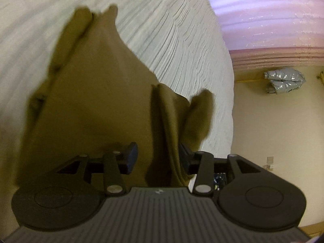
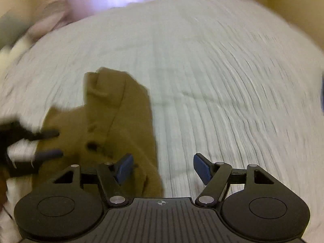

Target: Fold clothes

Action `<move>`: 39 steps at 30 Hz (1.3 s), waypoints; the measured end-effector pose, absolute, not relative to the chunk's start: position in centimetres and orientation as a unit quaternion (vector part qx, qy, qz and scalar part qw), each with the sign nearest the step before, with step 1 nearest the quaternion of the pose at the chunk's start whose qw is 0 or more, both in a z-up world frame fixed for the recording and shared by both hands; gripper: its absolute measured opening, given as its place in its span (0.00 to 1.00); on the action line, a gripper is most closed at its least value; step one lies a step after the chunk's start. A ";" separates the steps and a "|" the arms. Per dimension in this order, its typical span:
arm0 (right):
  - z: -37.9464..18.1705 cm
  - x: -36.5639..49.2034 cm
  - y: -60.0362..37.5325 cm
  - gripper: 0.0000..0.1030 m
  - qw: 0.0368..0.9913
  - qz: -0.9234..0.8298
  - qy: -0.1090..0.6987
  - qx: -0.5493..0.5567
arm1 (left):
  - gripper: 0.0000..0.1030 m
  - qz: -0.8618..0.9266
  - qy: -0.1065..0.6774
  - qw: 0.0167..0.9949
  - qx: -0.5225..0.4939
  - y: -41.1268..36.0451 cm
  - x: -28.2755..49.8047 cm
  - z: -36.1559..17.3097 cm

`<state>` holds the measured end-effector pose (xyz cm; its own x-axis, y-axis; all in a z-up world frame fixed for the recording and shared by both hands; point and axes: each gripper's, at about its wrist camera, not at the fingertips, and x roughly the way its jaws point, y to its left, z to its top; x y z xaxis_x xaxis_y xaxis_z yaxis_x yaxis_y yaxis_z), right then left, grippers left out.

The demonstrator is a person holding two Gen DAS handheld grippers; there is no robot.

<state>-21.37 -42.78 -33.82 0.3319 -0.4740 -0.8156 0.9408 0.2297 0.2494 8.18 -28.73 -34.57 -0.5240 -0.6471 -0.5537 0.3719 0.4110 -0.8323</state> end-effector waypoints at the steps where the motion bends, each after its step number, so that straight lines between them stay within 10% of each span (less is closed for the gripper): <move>1: -33.8 -22.7 -43.3 0.68 0.727 -0.476 0.258 0.423 | 0.39 -0.534 0.692 0.475 -0.101 -29.1 7.9 -34.8; 7: -36.0 -30.5 -47.1 0.68 0.617 -0.512 0.028 0.597 | 0.40 -0.548 0.686 0.472 -0.079 -30.7 6.9 -35.2; 17: -36.9 -33.1 -49.7 0.68 0.619 -0.534 0.116 0.565 | 0.40 -0.555 0.675 0.484 -0.044 -31.3 6.1 -34.6; 32: -41.9 -35.4 -50.2 0.68 0.579 -0.442 0.000 0.685 | 0.40 -0.557 0.675 0.482 -0.041 -30.5 6.2 -33.8; 33: -41.4 -34.8 -50.1 0.56 0.592 -0.448 0.015 0.669 | 0.40 -0.558 0.674 0.482 -0.040 -30.4 6.2 -33.7; 34: -40.9 -34.3 -49.9 0.08 0.605 -0.453 0.030 0.654 | 0.40 -0.558 0.674 0.482 -0.040 -30.3 6.2 -33.6; 39: -34.5 -28.2 -48.2 0.10 0.728 -0.488 0.161 0.454 | 0.40 -0.553 0.672 0.490 -0.046 -29.1 7.3 -33.2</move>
